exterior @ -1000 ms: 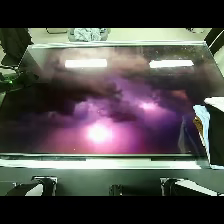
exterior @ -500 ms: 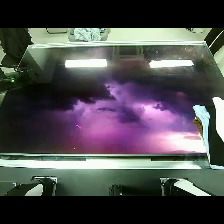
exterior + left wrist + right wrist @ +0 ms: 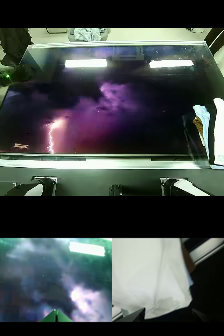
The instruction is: Fold the shirts.
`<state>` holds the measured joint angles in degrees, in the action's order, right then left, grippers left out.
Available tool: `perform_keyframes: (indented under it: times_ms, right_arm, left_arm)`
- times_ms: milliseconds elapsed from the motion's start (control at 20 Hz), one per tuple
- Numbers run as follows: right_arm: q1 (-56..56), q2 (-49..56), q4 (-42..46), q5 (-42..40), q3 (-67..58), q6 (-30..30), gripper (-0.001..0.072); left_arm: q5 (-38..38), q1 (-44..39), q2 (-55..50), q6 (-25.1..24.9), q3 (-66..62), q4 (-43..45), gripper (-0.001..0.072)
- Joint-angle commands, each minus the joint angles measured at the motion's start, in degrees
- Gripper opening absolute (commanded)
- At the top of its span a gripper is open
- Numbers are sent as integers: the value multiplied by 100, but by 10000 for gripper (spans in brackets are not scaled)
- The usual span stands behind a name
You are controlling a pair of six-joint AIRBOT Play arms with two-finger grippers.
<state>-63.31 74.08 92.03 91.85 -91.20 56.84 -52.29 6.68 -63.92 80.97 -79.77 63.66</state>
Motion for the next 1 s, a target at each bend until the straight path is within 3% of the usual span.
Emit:
perform_keyframes:
  times_ms: [0, 100, 250, 300, 350, 400, 500, 700, 950]
  right_arm:
    - [208, -50, -1567, -1432, -1283, -400, 701]
    - [962, -179, -2251, -2024, -1534, -448, 700]
    - [2621, -179, -2251, -1178, -1414, -229, 689]
    - [3226, -114, -2068, -756, -1213, -125, 689]
    - [3735, -35, -1985, -326, -962, -7, 690]
    - [4232, 31, -1985, 28, -590, 85, 691]
    - [5031, 33, -1982, 98, 352, 83, 691]
    - [5799, 33, -1738, -896, 1596, 391, 701]
    - [5869, 33, -1482, -1110, 1617, 400, 698]
  left_arm:
    - [-494, -48, -166, 7, -922, 33, 25]
    - [-962, -308, -525, 407, -1572, 846, 25]
    - [-2090, -811, -1117, 1067, -1705, 2579, 51]
    - [-2577, -890, -1298, 1346, -1569, 2745, 307]
    - [-3075, -927, -1427, 1606, -1357, 2649, 643]
    - [-3547, -951, -1484, 1519, -1014, 2470, 714]
    - [-3591, -1056, -1239, 1515, -33, 2439, 715]
    - [-2302, -1311, -278, 2201, 1762, 2441, 715]
    - [-2243, -1344, -219, 2194, 1897, 2441, 715]
